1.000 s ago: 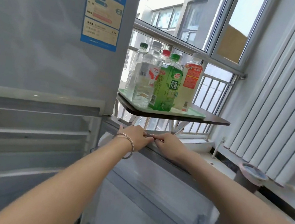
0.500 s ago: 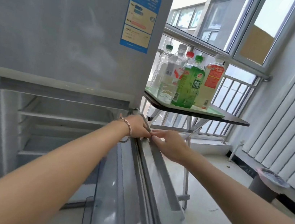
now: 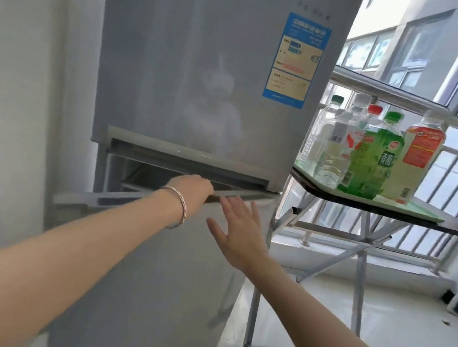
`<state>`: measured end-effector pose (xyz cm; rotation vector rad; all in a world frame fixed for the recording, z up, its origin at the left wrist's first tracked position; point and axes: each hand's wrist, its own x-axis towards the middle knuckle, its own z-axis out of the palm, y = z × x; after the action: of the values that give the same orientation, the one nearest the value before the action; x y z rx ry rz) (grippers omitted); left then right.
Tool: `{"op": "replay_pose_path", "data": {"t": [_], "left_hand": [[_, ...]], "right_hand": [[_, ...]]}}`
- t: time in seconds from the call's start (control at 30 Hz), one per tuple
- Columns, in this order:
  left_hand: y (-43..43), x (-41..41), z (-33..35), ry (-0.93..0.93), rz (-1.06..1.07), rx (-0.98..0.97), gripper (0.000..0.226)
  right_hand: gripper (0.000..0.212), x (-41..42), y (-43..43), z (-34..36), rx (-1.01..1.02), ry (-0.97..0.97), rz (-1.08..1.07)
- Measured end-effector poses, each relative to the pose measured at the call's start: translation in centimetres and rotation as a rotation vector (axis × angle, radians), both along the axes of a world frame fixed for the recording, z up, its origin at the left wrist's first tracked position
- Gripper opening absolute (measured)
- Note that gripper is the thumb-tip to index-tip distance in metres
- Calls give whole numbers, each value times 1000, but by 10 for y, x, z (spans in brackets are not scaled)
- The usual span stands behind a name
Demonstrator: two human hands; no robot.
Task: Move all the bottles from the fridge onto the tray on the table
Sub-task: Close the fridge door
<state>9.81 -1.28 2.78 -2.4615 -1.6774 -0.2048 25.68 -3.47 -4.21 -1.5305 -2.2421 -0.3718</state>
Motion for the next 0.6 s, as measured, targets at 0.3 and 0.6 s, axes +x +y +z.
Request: {"op": "replay_pose_path", "data": {"t": [0.3,0.6], "left_hand": [[34,-56,-88,11,120,356,86],[66,-59,-89,-22,211,213,112]], "right_hand": [[101,-35,63,-21,-58,-131,-62],[96,-37,90,-18,-144,-281,-85]]}}
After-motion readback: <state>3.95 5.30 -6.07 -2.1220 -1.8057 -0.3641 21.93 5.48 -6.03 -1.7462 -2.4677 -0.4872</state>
